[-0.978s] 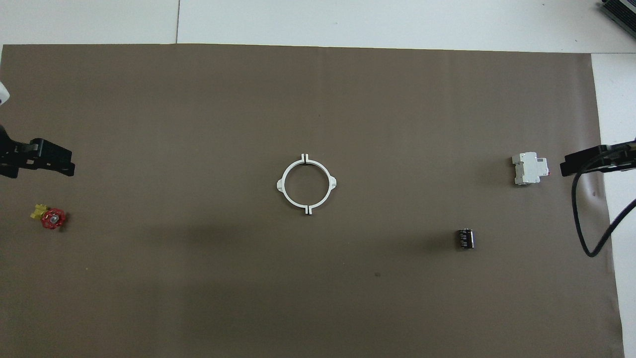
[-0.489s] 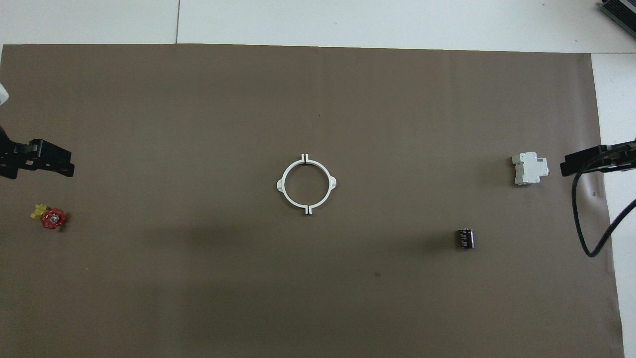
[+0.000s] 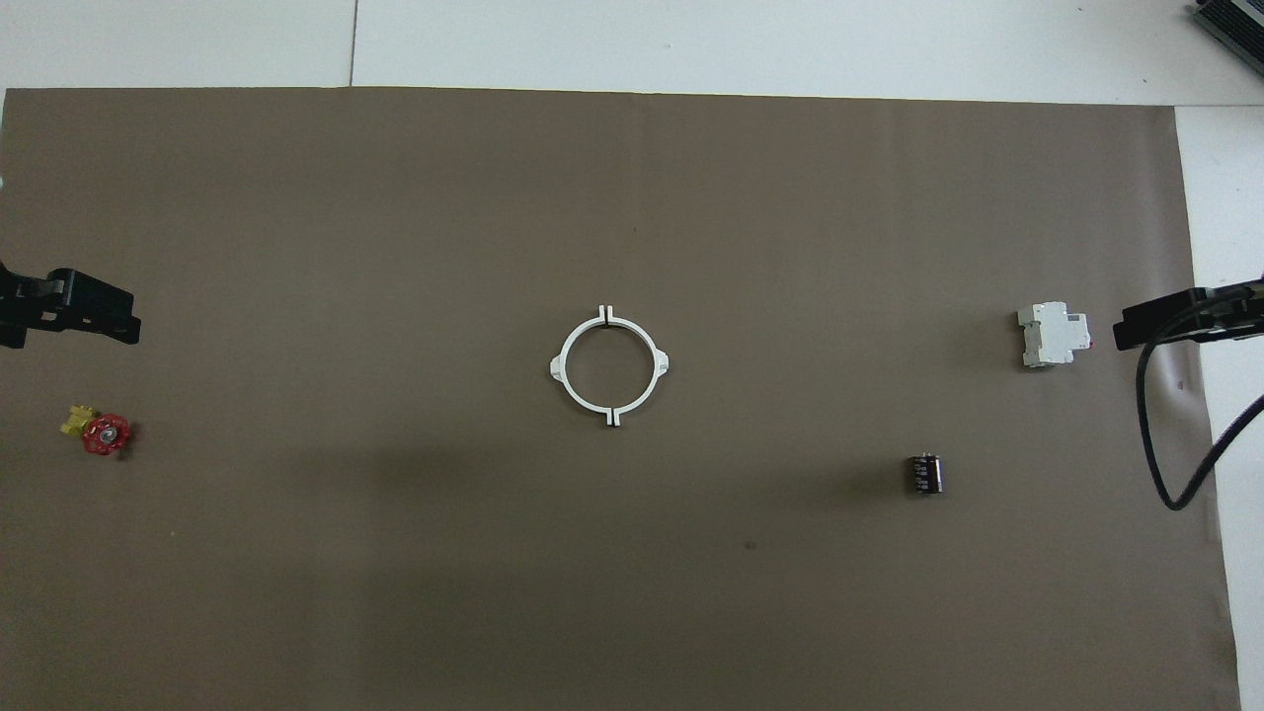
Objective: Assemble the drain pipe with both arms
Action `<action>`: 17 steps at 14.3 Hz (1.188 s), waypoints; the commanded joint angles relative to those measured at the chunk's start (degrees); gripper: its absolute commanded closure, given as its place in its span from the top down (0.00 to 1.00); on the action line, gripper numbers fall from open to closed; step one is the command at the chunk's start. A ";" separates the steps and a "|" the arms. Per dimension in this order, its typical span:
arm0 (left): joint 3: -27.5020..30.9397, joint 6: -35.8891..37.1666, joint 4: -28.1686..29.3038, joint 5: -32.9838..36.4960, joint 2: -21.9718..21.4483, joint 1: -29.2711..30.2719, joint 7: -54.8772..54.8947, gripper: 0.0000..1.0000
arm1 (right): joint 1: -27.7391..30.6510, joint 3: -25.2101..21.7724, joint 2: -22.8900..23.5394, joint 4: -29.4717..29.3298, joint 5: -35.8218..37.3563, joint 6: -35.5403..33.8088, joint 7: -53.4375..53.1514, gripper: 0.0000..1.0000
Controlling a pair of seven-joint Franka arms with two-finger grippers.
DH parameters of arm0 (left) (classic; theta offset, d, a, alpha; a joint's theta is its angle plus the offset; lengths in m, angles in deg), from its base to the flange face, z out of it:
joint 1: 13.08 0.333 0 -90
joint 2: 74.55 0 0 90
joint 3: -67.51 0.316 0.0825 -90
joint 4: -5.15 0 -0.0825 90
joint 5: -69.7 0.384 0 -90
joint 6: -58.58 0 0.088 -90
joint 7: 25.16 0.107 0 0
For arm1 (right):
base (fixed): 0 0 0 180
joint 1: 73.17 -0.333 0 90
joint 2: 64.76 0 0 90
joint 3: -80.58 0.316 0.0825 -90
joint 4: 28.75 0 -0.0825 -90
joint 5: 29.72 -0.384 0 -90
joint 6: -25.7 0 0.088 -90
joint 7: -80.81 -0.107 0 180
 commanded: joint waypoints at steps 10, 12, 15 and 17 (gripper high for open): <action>-0.25 -1.99 -0.34 -0.67 -0.02 0.28 0.07 1.00 | 0.35 0.22 -0.69 0.31 -0.78 -0.55 -0.82 1.00; -0.34 -2.17 -0.34 -0.67 -0.02 0.19 -0.02 1.00 | 0.27 0.22 -0.69 0.31 -0.78 -0.55 -0.82 1.00; -2.45 -2.17 -0.17 -0.67 -0.10 0.28 -1.33 1.00 | 0.35 0.22 -0.69 0.31 -0.78 -0.55 -0.82 1.00; -2.89 -2.52 -0.25 -0.67 -0.10 0.19 -1.86 1.00 | 0.27 0.22 -0.69 0.31 -0.78 -0.55 -0.82 1.00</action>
